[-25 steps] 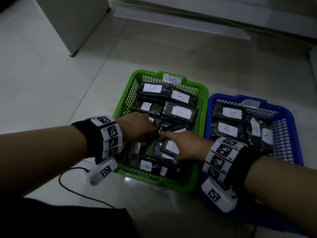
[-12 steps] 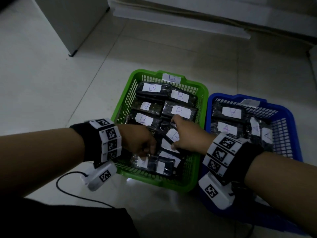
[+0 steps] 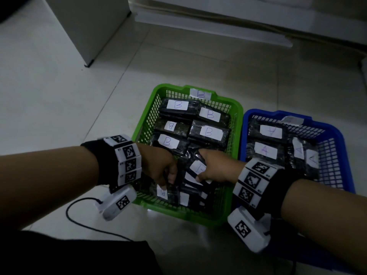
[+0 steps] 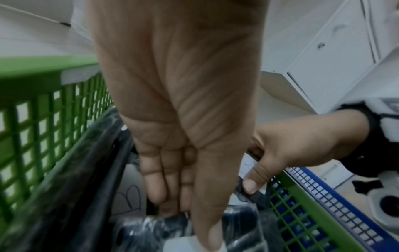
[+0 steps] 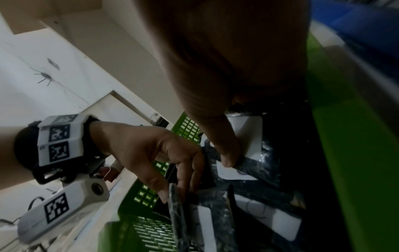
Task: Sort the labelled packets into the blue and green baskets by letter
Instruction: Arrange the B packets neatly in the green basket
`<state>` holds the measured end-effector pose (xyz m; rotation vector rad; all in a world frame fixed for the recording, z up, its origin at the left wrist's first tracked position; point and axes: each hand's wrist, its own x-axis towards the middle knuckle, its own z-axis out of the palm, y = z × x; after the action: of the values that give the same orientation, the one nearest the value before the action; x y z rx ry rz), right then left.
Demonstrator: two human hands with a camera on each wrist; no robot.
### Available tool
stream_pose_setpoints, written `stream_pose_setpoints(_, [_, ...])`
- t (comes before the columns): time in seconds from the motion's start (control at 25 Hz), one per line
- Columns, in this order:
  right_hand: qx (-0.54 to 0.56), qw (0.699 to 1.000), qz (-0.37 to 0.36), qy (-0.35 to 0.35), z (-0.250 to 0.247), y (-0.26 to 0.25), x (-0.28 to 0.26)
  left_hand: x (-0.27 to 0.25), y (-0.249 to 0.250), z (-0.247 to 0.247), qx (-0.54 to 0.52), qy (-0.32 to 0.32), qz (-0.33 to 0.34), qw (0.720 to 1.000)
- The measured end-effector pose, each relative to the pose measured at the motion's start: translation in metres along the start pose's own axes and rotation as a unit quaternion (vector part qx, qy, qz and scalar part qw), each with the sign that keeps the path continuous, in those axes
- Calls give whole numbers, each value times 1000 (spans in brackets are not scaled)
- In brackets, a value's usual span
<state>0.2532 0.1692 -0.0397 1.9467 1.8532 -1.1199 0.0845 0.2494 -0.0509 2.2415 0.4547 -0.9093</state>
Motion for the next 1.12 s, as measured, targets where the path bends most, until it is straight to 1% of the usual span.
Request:
stream_pose_setpoints(0.12, [-8, 1000, -9, -4, 0, -1, -2, -2, 4, -3, -22, -29, -25, 999])
stream_pose_setpoints(0.2, [-12, 999, -14, -26, -2, 0, 0, -6, 4, -10, -44, -31, -41, 998])
stream_pose_setpoints(0.28, [-20, 998, -25, -63, -4, 2, 0, -15, 1, -24, -72, -11, -53, 996])
stream_pose_setpoints(0.36, [-23, 996, -33, -84, -3, 1, 0, -26, -5, -40, -105, 30, -60, 992])
stream_pose_setpoints(0.4, [-12, 997, -30, -75, -4, 0, -1, -31, -8, -47, -115, 59, -64, 990])
stream_pose_setpoints(0.48, [30, 999, -14, -30, -8, 1, -3, -36, -13, -54, -117, 120, -66, 984])
stream_pose_setpoints(0.56, [58, 998, -1, 14, -9, 3, -5, -37, -16, -54, -124, 157, -64, 978])
stream_pose_setpoints(0.68, [44, 996, -2, 74, -1, 1, -10, -36, -17, -51, -123, 167, -64, 976])
stream_pose_setpoints(0.8, [53, 994, -8, 93, 1, 0, -10, -36, -19, -52, -126, 159, -68, 977])
stream_pose_setpoints(0.88, [61, 992, -5, 111, -1, 2, -9, -37, -21, -53, -151, 167, -67, 972])
stream_pose_setpoints(0.92, [48, 991, -7, 125, -1, 3, -8, -39, -22, -55, -165, 174, -68, 968])
stream_pose_setpoints(1.0, [11, 992, -15, 125, 2, 3, -8, -42, -24, -57, -163, 186, -78, 966])
stream_pose_setpoints(1.04, [2, 994, -17, 107, 4, 4, -9, -42, -25, -57, -152, 187, -85, 967])
stream_pose_setpoints(1.12, [0, 999, -16, 46, 6, 4, -8, -41, -25, -58, -125, 182, -92, 971])
